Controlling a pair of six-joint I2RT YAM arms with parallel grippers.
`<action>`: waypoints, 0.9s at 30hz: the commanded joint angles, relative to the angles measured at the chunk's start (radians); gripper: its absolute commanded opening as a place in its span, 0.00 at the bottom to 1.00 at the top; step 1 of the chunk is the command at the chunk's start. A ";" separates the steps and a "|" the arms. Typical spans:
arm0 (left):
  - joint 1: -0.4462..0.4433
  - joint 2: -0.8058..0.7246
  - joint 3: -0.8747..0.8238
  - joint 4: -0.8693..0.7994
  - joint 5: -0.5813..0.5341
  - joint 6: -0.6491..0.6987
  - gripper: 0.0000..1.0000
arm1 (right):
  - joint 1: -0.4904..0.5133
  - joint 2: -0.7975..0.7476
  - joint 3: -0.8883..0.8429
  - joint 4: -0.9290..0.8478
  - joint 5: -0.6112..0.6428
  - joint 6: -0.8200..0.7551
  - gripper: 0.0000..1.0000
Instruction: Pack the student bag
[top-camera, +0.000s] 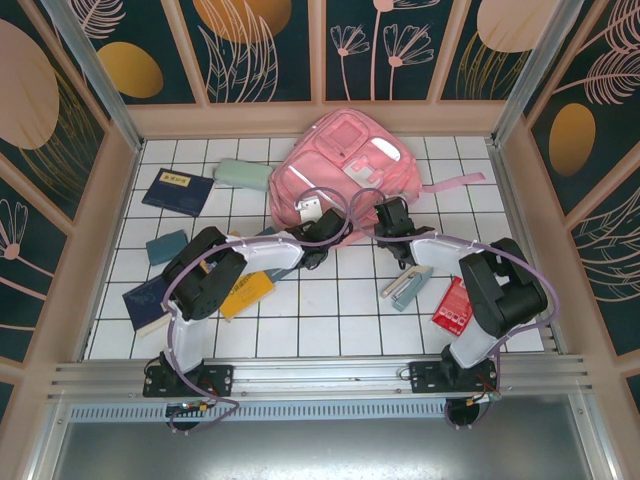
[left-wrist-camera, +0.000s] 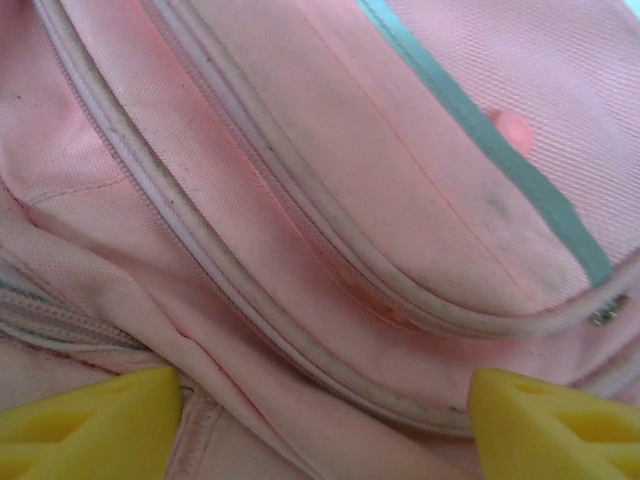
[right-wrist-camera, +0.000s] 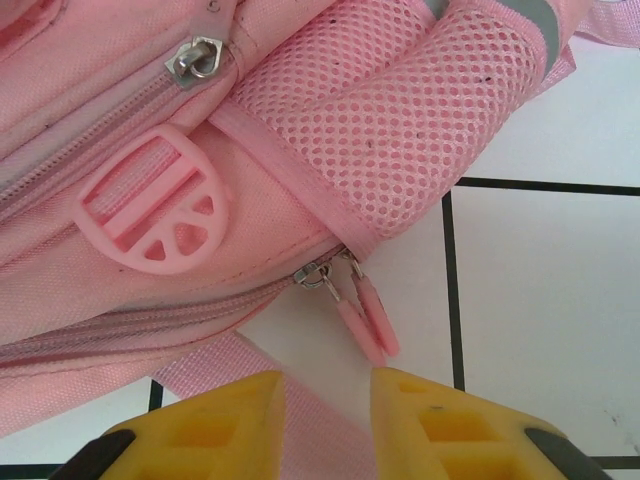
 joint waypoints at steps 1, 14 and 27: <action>0.022 0.075 0.011 -0.070 0.030 -0.030 0.60 | 0.010 -0.032 -0.013 0.017 -0.009 0.004 0.30; 0.024 -0.096 -0.034 -0.075 -0.079 0.056 0.00 | 0.013 -0.052 -0.014 0.017 -0.024 0.008 0.30; 0.037 -0.203 -0.017 -0.079 -0.098 0.137 0.00 | 0.013 -0.044 -0.018 0.043 -0.113 0.001 0.28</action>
